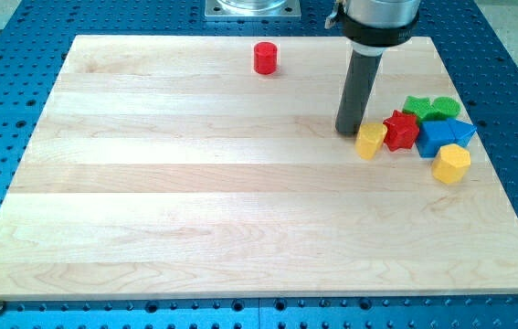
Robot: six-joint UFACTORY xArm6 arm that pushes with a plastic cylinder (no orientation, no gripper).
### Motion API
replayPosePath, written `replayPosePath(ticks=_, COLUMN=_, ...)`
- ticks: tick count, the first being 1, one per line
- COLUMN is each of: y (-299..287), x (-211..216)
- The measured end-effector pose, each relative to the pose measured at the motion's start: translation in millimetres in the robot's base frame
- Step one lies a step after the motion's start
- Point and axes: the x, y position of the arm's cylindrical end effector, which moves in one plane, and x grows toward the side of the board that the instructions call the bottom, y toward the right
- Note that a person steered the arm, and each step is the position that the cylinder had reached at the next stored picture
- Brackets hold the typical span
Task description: Place the heart to the left of hexagon
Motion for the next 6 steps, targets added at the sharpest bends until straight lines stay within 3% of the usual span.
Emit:
replayPosePath(ticks=1, y=5.4, x=-16.9)
replayPosePath(ticks=3, y=5.6, x=60.0)
replayPosePath(ticks=4, y=5.6, x=65.4)
replayPosePath(ticks=6, y=-47.7, x=76.0)
